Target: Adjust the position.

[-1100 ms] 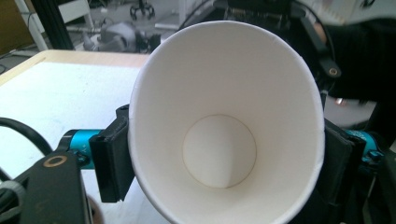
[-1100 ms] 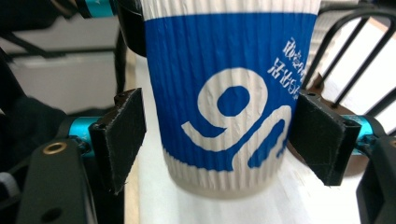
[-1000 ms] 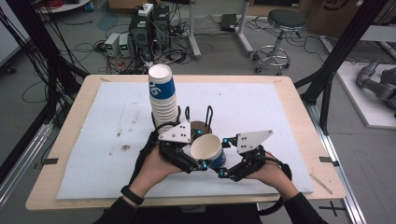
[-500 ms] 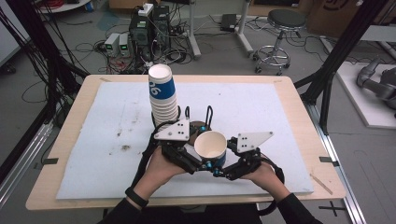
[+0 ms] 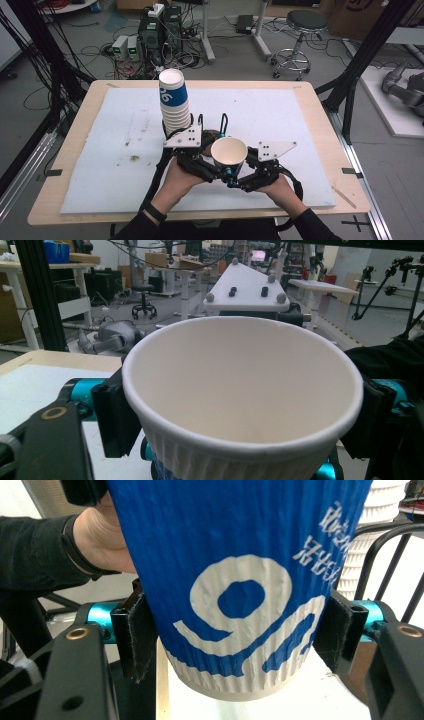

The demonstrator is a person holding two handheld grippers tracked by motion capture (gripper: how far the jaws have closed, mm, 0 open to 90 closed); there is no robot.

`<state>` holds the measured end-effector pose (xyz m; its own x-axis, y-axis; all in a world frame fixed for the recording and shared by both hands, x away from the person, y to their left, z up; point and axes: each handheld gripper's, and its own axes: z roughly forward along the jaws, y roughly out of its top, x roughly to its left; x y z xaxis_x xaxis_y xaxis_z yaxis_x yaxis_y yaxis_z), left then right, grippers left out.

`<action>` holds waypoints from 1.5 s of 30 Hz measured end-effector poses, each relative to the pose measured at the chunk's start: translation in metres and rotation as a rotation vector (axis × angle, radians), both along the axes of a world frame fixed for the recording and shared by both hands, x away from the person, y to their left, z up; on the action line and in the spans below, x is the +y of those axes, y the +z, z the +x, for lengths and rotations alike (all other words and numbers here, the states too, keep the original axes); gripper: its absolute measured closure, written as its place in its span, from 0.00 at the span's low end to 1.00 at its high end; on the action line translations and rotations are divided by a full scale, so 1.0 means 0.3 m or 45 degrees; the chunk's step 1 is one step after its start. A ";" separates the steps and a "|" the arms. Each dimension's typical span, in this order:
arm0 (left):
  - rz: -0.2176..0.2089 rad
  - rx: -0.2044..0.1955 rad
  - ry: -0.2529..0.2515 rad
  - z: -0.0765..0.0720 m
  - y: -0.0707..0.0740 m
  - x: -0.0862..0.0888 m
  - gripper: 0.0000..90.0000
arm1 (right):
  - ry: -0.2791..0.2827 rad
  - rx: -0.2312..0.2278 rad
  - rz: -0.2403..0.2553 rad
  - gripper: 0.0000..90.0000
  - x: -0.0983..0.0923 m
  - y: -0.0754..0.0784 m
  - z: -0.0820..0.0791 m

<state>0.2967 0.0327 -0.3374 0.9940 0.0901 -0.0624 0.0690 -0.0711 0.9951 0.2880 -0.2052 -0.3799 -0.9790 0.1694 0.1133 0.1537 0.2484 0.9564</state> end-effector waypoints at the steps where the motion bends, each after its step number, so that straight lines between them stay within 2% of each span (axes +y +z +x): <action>1: 0.007 -0.007 -0.005 0.001 0.001 -0.001 0.24 | 0.000 0.004 0.000 0.33 0.001 -0.001 0.000; 4: 0.030 -0.016 -0.007 0.001 0.004 -0.002 0.25 | -0.006 0.010 -0.011 0.32 0.002 -0.002 -0.001; 7: 0.044 -0.040 0.002 0.001 0.006 0.002 0.26 | -0.030 0.003 -0.028 0.23 0.006 -0.002 -0.004; 11: 0.053 -0.051 0.008 0.001 0.007 0.005 0.26 | -0.043 0.014 0.016 0.21 0.003 0.008 -0.006; 16: 0.056 -0.058 -0.004 -0.001 0.003 -0.003 0.26 | -0.045 0.034 0.075 0.21 0.000 0.012 -0.006; 21: 0.061 -0.055 -0.015 -0.004 -0.001 -0.011 0.26 | -0.054 0.032 0.100 0.22 0.004 0.015 -0.011; 27: 0.047 -0.038 -0.015 -0.001 -0.006 -0.010 0.26 | -0.035 0.036 0.121 0.28 -0.002 0.016 -0.009; 33: 0.029 -0.008 -0.012 0.004 -0.008 -0.008 0.16 | -0.030 0.028 0.115 0.28 -0.001 0.016 -0.010; 34: 0.039 -0.012 -0.015 0.004 -0.006 -0.006 0.15 | -0.031 0.019 0.112 0.28 -0.001 0.016 -0.010; 40: 0.022 0.002 -0.007 0.000 0.007 0.028 0.09 | -0.030 0.003 0.092 0.28 -0.008 0.018 -0.007; 45: 0.023 -0.028 0.035 -0.013 0.007 0.085 0.09 | -0.046 -0.006 0.092 0.28 -0.017 0.020 -0.003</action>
<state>0.2927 0.0583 -0.3354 0.9923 0.1181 -0.0385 0.0490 -0.0876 0.9949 0.2872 -0.2103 -0.3739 -0.9729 0.1963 0.1223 0.1572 0.1729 0.9723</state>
